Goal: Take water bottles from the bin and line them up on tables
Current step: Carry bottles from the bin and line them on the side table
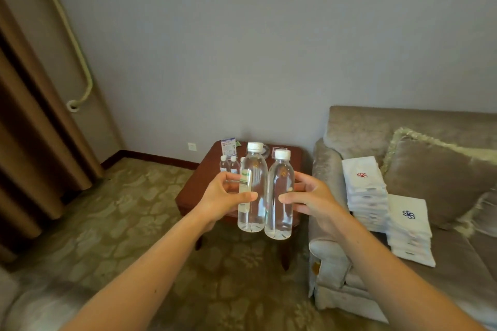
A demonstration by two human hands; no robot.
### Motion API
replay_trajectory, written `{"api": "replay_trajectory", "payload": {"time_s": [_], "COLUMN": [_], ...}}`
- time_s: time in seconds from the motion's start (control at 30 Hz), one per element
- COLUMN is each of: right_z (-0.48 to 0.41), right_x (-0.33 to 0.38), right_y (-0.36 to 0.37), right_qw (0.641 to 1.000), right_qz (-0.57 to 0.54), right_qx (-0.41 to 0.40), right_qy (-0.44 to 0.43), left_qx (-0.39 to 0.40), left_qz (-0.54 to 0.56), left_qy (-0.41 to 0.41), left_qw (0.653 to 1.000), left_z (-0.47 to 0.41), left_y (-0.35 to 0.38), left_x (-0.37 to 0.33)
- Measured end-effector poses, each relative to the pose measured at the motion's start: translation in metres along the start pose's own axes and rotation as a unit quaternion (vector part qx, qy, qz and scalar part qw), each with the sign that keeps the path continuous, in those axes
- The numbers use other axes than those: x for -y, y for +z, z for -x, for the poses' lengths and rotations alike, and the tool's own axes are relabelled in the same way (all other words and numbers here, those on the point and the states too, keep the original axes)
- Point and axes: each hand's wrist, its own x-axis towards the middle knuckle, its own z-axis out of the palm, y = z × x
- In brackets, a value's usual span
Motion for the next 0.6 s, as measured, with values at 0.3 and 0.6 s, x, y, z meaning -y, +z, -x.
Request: {"api": "replay_trajectory", "payload": {"time_s": [0.3,0.6], "right_z": [-0.196,-0.402], "right_x": [-0.051,-0.124], "right_y": [-0.073,-0.154], "right_qw": [0.999,0.996], "right_qz": [-0.004,0.025], "right_qx": [-0.024,-0.043], "right_qy": [0.042,0.07], "left_qx": [0.033,0.008], "left_qz": [-0.013,0.004], "left_qy": [-0.052,-0.088], "left_qw": [0.998,0.996], "left_z": [-0.211,-0.422], "left_y": [0.039,0.095], "left_x": [0.038,0.112]}}
